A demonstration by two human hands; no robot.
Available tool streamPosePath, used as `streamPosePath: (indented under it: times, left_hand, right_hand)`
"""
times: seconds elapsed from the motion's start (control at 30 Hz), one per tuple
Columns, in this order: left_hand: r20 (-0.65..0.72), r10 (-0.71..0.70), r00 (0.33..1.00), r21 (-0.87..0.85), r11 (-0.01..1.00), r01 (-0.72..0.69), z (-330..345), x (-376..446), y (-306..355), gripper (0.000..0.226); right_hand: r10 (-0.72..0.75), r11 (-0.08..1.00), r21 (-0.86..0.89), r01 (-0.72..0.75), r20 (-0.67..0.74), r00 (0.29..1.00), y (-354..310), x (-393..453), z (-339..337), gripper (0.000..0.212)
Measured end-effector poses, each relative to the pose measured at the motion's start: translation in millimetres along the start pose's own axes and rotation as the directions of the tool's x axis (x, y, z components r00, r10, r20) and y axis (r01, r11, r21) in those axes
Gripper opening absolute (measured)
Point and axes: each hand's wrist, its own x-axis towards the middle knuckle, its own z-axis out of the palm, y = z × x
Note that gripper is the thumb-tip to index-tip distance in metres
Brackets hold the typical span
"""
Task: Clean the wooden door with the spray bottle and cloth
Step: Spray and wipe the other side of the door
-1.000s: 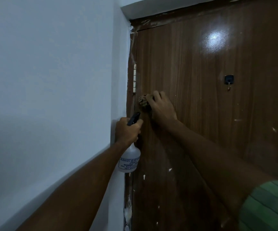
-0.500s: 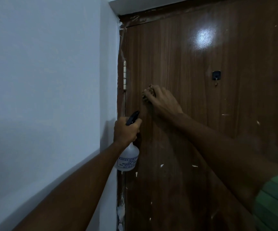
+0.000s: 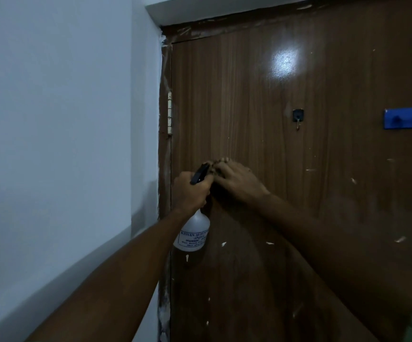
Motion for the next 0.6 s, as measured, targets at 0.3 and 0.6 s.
streamPosePath:
  times: [0.3, 0.6]
  left_hand:
    - [0.039, -0.016, 0.999, 0.012, 1.000, 0.015, 8.4, -3.5, 10.3, 0.025]
    - [0.088, -0.010, 0.996, 0.032, 0.999, 0.007, 40.1, -4.3, 25.1, 0.031]
  right_hand:
    - [0.295, 0.951, -0.034, -0.306, -0.192, 0.936, 54.5, -8.5, -59.5, 0.055]
    - [-0.176, 0.968, -0.160, 0.195, 0.122, 0.977, 44.7, -77.8, -50.6, 0.074]
